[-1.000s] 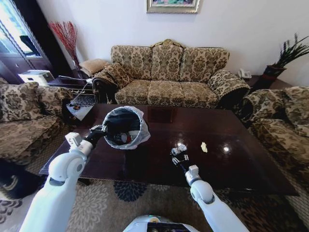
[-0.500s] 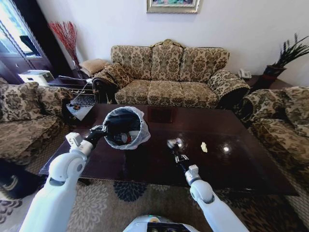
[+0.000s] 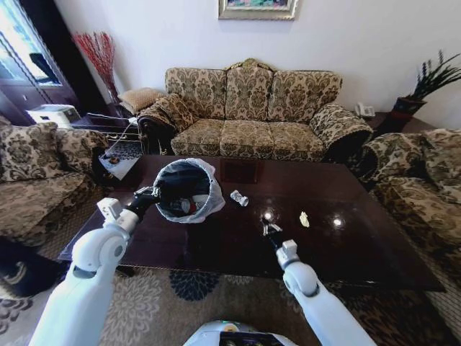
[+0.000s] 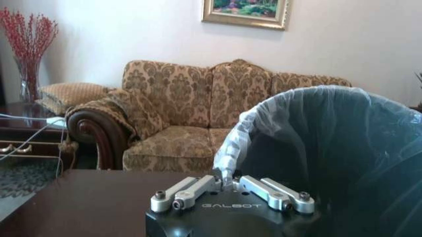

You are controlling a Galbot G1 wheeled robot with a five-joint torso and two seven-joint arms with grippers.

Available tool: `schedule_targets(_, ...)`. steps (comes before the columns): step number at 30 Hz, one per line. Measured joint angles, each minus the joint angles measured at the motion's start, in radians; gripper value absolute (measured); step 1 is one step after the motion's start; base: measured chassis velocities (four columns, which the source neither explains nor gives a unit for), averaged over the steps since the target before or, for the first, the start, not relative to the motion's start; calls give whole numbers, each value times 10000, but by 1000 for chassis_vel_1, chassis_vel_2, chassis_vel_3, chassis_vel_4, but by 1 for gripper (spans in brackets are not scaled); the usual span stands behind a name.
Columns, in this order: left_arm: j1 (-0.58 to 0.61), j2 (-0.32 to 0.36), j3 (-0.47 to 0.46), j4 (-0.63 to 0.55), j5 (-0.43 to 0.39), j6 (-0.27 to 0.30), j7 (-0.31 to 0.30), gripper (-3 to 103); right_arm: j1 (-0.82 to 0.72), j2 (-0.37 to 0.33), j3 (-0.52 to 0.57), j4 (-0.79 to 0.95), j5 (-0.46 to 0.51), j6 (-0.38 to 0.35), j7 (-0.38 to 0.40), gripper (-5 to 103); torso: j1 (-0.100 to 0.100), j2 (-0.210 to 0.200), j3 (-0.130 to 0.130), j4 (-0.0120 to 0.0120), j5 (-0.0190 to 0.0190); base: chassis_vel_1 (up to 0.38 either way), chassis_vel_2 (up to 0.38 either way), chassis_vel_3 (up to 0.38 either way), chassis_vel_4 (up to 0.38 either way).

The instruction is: Move to the front of the table and place the trash on the table into the trash bin.

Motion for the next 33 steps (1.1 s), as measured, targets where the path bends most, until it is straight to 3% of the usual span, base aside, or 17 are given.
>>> schedule_targets(2, 7, -12, 0, 0, 7, 0, -24, 0, 1019, 54, -660, -750, 517, -60, 7, 10, 0, 0, 0, 2, -4, 0, 0, 0, 0)
schedule_targets(4, 1, -17, 2, 6, 10, 0, -34, 0, 1369, 130, -871, -1097, 665, -70, 8, 10, 0, 0, 1, 3, -1, 0, 0, 0, 0)
schedule_targets(7, -292, -22, 224, 275, 26, 2, -45, 0, 2329, 502, -1271, -2238, 771, -71, 37, 26, 0, 0, 1, 5, -2, 0, 0, 0, 0)
schedule_targets(11, -482, -35, 322, 421, 29, 19, -20, 0, 2856, 860, -1295, -2985, 684, -71, 77, 37, 2, -1, 2, -5, -5, 0, 0, 0, 0)
schedule_targets(13, -497, -44, 318, 443, 29, 26, 1, 0, 3243, 1160, -1295, -3515, 653, -74, 35, 47, 2, 0, 1, -3, 1, 0, 0, 0, 0)
schedule_targets(15, -497, -46, 312, 454, 29, 32, 6, 0, 3430, 1305, -1299, -3791, 679, -81, -81, 47, 1, -1, 1, -1, 1, 0, 0, 0, 0)
schedule_targets(16, -498, -62, 310, 465, 31, 40, 6, 0, 3644, 1480, -1328, -4147, 759, -81, -280, 58, 1, 0, 0, 1, -3, 0, 0, 0, 0)
schedule_targets(17, -502, -76, 311, 471, 33, 44, 8, 0, 3767, 1589, -1371, -4368, 851, -67, -441, 58, 0, -1, 0, 1, -3, 0, 0, 0, 0)
schedule_targets(19, -522, -108, 323, 483, 40, 47, 12, 0, 3997, 1802, -1449, -4816, 1001, -47, -804, 70, 1, -1, 0, 1, -2, 0, 0, 0, 0)
schedule_targets(25, -566, -128, 349, 525, 46, 52, 29, 0, 4314, 2309, -1348, -5617, 970, 35, -953, 85, 0, 0, 0, -1, 0, 0, 0, 0, 0)
schedule_targets(27, -578, -101, 341, 561, 49, 53, 34, 0, 4439, 2522, -1220, -5959, 894, 98, -1001, 95, 0, 0, 0, 2, -1, 0, 0, 0, 0)
schedule_targets(33, -636, -35, 317, 639, 52, 53, 48, 0, 4601, 2777, -1097, -6575, 681, 193, -1210, 100, 0, 0, 0, 0, -1, 0, 0, 0, 0)
